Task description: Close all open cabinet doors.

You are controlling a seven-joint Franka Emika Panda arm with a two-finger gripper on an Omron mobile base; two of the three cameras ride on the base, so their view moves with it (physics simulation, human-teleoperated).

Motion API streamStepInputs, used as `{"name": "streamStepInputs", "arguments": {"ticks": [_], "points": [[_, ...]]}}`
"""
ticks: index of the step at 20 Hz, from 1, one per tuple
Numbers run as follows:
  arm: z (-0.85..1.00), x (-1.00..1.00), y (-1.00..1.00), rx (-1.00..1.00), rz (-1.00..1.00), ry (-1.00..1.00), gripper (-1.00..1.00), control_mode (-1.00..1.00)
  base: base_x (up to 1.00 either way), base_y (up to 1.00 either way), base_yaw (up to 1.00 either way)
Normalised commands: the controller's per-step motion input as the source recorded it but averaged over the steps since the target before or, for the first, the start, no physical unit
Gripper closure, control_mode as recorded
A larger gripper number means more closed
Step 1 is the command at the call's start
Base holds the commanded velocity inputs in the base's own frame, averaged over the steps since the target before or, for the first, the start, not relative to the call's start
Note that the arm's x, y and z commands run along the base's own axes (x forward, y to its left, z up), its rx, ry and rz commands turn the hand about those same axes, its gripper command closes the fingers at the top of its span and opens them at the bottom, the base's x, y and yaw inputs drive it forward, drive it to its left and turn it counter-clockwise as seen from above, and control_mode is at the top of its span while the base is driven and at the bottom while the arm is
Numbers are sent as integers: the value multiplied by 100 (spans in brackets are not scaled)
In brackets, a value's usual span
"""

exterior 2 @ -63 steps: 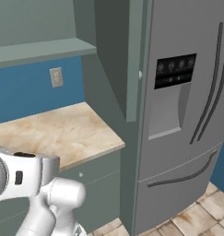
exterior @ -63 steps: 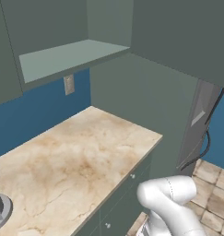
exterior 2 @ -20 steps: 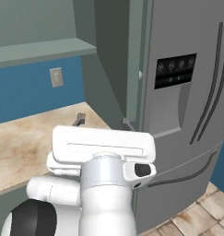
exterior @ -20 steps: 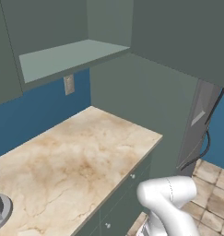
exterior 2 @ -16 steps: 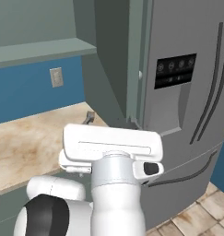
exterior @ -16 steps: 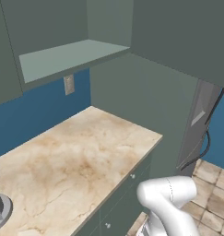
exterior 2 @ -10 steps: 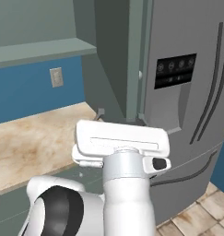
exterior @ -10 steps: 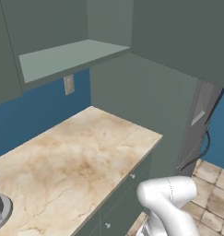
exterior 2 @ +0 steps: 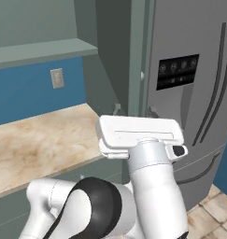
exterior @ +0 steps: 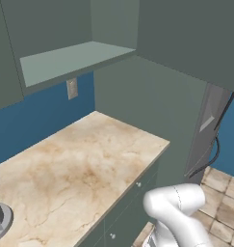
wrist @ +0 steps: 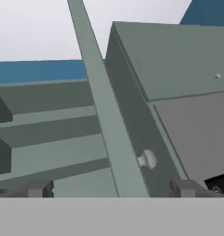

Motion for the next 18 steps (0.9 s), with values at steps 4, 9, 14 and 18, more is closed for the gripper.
{"name": "streamStepInputs", "arguments": {"ticks": [4,9,14,18], "points": [[0,28,-29,1,14,0,-100,-100,0,0,0],[0,36,-23,1,12,0,-100,-100,0,0,0],[-6,35,-19,0,12,0,-100,-100,0,0,0],[-12,46,-17,1,13,0,-100,-100,0,0,0]]}}
